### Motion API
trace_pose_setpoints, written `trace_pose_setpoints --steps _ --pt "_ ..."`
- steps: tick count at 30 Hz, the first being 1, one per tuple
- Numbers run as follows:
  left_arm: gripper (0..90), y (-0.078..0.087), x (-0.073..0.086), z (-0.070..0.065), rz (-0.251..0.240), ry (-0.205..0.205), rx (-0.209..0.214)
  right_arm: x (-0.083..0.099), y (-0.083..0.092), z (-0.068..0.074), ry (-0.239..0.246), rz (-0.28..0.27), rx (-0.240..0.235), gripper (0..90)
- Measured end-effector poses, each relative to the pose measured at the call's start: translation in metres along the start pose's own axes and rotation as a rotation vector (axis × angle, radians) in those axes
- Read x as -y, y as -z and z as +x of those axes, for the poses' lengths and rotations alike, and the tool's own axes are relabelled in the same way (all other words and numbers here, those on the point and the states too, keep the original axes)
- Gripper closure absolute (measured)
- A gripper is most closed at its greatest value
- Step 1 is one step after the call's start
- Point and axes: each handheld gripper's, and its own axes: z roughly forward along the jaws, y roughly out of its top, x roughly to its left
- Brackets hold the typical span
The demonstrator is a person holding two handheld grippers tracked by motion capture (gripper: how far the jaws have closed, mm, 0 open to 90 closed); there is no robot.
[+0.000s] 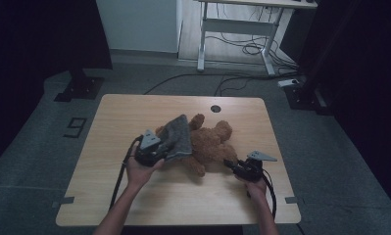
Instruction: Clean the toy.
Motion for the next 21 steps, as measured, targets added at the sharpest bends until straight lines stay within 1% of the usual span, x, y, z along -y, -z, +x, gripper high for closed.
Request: trace_pose_setpoints --steps 2,4,5,6,8,10,11,13,15,17,18,19,21 --pt "72.1 -0.012 -0.006 -0.016 0.007 -0.022 0.036 0.0 0.0 0.0 -0.001 -0.002 -0.001 66.0" --pt "72.1 -0.026 -0.011 -0.032 0.025 -0.046 0.074 0.0 0.0 0.0 -0.003 -0.002 -0.001 66.0" --pt "72.0 -0.042 -0.011 -0.048 0.055 -0.07 0.108 0.0 0.0 0.0 -0.001 0.0 0.0 66.0" --pt "72.1 -0.042 -0.011 -0.048 0.055 -0.07 0.108 0.0 0.0 0.0 -0.001 0.0 0.0 66.0" --pt "72.1 -0.059 -0.009 -0.063 0.088 -0.094 0.133 0.0 0.0 0.0 -0.001 0.002 -0.001 66.0" --pt "72.0 -0.073 -0.003 -0.076 0.129 -0.133 0.148 0.0 0.0 0.0 -0.008 -0.002 -0.003 66.0" --pt "72.0 -0.079 0.0 -0.08 0.143 -0.136 0.156 0.0 0.0 0.0 -0.008 -0.002 -0.003 66.0" --pt "72.0 -0.089 0.007 -0.085 0.17 -0.138 0.156 0.0 0.001 0.0 -0.013 -0.004 -0.006 66.1" --pt "72.0 -0.095 0.013 -0.084 0.194 -0.11 0.159 0.0 0.001 -0.001 -0.012 -0.003 -0.006 66.2" --pt "71.9 -0.095 0.019 -0.082 0.223 -0.109 0.154 0.0 0.001 -0.002 -0.005 0.004 -0.006 66.3" --pt "71.8 -0.095 0.019 -0.082 0.223 -0.109 0.154 0.0 0.001 -0.002 -0.005 0.004 -0.006 66.3" --pt "71.8 -0.093 0.023 -0.081 0.241 -0.125 0.139 -0.001 0.001 -0.003 -0.008 0.002 -0.012 66.3" --pt "71.8 -0.092 0.025 -0.08 0.248 -0.126 0.136 -0.001 0.001 -0.003 -0.008 0.002 -0.012 66.3"
